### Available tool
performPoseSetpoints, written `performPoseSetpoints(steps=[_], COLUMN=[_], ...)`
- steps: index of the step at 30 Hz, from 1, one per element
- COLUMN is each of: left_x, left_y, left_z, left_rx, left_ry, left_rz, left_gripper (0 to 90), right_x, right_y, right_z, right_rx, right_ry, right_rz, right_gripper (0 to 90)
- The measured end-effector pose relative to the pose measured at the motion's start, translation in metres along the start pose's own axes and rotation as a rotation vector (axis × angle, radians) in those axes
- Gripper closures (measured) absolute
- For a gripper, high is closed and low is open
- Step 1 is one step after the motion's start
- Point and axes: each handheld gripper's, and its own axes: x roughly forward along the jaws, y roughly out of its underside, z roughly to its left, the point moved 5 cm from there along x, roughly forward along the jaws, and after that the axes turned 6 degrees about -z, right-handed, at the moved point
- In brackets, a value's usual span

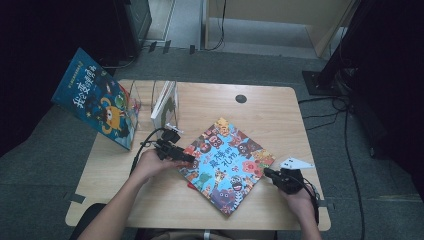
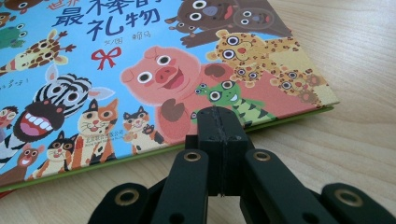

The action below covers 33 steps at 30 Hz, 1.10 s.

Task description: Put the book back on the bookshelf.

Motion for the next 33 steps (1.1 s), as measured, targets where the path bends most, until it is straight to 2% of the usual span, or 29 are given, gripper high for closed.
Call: performPoseSetpoints(steps=[3,10,14,19,25,33], left_x=[-0.002,-0.007,-0.01,-0.012,-0.016,-0.019], left_y=[0.002,0.008,0.012,0.017,0.023,0.029], left_z=[0.0,0.001,-0.001,-0.002,-0.005,-0.007], left_rx=[-0.004,-0.043,-0.038,-0.067,-0.073,-0.098], left_ry=[-0.002,0.005,-0.004,-0.003,-0.006,-0.003], left_rz=[0.005,0.011,0.028,0.014,0.032,0.023], left_gripper=[34.6,36.5,36.9,37.0,36.8,37.0], right_x=[0.002,0.008,0.013,0.018,0.023,0.029], right_y=[-0.001,-0.006,-0.01,-0.013,-0.017,-0.022], right_z=[-0.001,-0.003,-0.006,-0.008,-0.01,-0.013], right_rx=[0.0,-0.001,-0.001,0.004,0.007,0.011], right_ry=[-0.002,-0.003,-0.007,-0.009,-0.013,-0.018], right_rz=[-0.003,-0.005,-0.008,-0.008,-0.012,-0.005], right_gripper=[90.0,90.0,90.0,90.0,90.0,90.0])
